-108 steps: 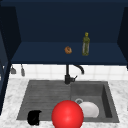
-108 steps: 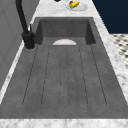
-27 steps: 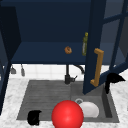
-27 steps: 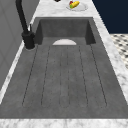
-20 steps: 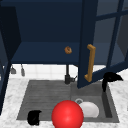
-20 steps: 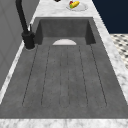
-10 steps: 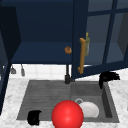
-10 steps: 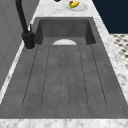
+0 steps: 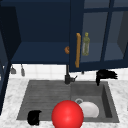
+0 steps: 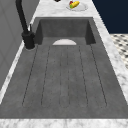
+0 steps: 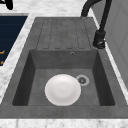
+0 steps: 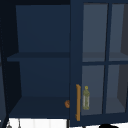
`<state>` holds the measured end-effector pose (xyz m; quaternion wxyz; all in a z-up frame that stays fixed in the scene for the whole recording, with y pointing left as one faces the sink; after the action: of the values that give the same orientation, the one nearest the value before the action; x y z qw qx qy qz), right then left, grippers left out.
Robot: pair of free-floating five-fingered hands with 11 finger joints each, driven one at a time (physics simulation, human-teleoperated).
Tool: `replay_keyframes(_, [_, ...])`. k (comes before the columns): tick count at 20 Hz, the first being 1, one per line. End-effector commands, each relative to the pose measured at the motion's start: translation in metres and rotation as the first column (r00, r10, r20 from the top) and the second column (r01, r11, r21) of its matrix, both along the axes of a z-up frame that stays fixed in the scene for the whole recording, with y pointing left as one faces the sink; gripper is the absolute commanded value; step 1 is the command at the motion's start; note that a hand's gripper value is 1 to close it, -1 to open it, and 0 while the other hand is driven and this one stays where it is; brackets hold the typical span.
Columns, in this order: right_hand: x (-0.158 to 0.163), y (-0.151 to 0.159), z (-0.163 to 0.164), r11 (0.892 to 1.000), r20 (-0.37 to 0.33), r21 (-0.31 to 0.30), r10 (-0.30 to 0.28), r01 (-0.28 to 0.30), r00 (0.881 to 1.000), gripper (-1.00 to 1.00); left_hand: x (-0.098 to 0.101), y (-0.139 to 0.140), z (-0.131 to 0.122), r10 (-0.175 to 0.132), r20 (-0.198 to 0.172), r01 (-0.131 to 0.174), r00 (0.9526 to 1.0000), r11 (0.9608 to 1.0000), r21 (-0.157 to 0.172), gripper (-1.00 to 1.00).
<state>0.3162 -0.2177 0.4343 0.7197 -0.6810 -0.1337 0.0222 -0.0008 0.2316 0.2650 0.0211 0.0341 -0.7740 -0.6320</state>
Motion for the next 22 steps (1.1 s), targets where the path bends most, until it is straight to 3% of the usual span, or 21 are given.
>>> replay_keyframes(1, [0.018, 0.011, 0.031, 0.999, 0.001, -0.016, -0.049, 0.049, 0.999, -1.0, 0.0, 0.0, 0.0, 0.0, 0.0, 0.0, 1.0, 1.0, 0.0, 0.0])
replay_keyframes(6, [0.029, 0.03, 0.041, 0.989, -0.04, 0.036, -0.142, 0.144, 0.989, -1.0, 0.0, 0.0, 0.0, 0.0, 0.0, 0.0, 1.0, 1.0, 0.0, 0.0])
replay_keyframes(13, [0.048, 0.053, 0.075, 0.964, -0.073, 0.061, -0.252, 0.257, 0.965, -1.0, 0.0, 0.0, 0.0, 0.0, 0.0, 0.0, 1.0, 1.0, 0.0, 0.0])
replay_keyframes(17, [0.071, 0.059, 0.092, 0.958, -0.111, 0.055, -0.273, 0.28, 0.956, -1.0, 0.0, 0.0, 0.0, 0.0, 0.0, 0.0, 1.0, 1.0, 0.0, 0.0])
replay_keyframes(22, [0.088, 0.052, 0.065, 0.952, -0.102, 0.047, -0.295, 0.301, 0.95, -1.0, 0.0, 0.0, 0.0, 0.0, 0.0, 0.0, 1.0, 1.0, 0.0, 0.0])
